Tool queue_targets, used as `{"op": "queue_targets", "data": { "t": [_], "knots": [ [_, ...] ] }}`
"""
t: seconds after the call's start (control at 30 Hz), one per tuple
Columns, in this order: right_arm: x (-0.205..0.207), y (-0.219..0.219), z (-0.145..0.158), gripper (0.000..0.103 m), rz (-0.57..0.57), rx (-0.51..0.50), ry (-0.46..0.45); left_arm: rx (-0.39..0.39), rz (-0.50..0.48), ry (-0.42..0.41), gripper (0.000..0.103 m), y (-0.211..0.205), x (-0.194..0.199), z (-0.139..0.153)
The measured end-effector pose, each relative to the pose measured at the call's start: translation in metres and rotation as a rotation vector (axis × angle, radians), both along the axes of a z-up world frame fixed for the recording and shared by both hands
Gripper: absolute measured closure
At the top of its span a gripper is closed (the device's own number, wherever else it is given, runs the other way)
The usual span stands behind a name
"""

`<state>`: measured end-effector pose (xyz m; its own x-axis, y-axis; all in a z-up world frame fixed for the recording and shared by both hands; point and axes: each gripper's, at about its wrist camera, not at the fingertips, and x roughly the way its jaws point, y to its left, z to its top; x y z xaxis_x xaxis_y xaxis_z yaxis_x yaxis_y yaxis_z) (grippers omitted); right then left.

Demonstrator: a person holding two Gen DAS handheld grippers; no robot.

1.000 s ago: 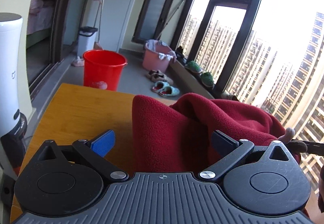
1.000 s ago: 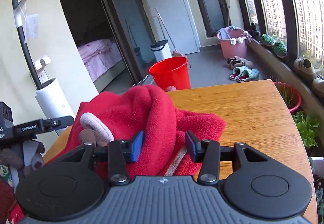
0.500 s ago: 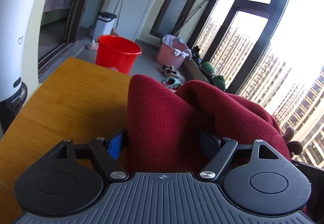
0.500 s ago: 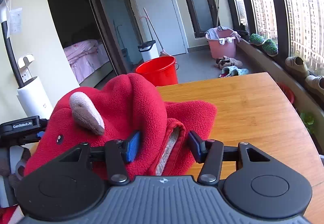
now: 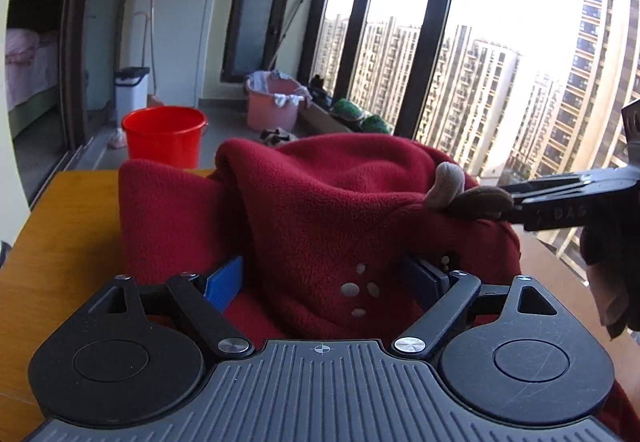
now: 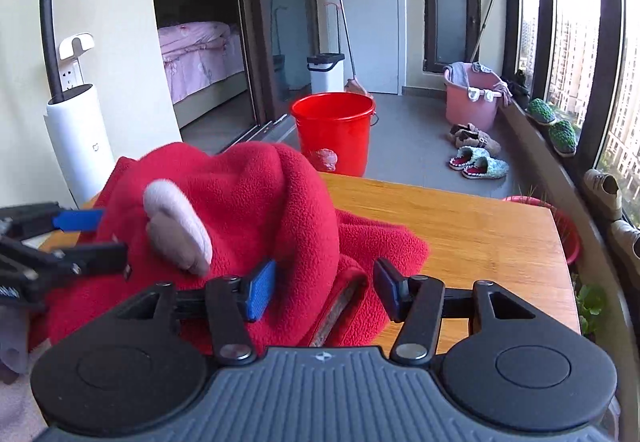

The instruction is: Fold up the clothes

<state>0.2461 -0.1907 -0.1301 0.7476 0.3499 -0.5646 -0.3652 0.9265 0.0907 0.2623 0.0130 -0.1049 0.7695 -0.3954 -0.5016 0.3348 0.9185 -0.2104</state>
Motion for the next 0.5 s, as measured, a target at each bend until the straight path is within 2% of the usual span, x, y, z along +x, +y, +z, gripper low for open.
{"op": "queue_targets", "data": {
  "t": [0.1, 0.17, 0.3, 0.37, 0.5],
  "knots": [
    [0.025, -0.019, 0.013, 0.024, -0.057, 0.102, 0.028, -0.038, 0.003, 0.016, 0.009, 0.009, 0.000, -0.001],
    [0.047, -0.033, 0.009, 0.020, -0.105, 0.184, 0.086, -0.032, 0.001, 0.020, 0.008, 0.011, -0.001, -0.004],
    [0.085, -0.058, -0.023, 0.018, -0.169, 0.372, 0.231, -0.026, 0.003, 0.012, 0.008, 0.013, -0.004, -0.005],
    [0.087, -0.060, -0.035, 0.016, -0.173, 0.416, 0.245, -0.031, 0.001, 0.014, 0.008, 0.013, -0.004, -0.005],
    [0.088, -0.061, -0.052, 0.009, -0.183, 0.439, 0.269, -0.030, -0.001, 0.014, 0.008, 0.013, -0.005, -0.004]
  ]
}}
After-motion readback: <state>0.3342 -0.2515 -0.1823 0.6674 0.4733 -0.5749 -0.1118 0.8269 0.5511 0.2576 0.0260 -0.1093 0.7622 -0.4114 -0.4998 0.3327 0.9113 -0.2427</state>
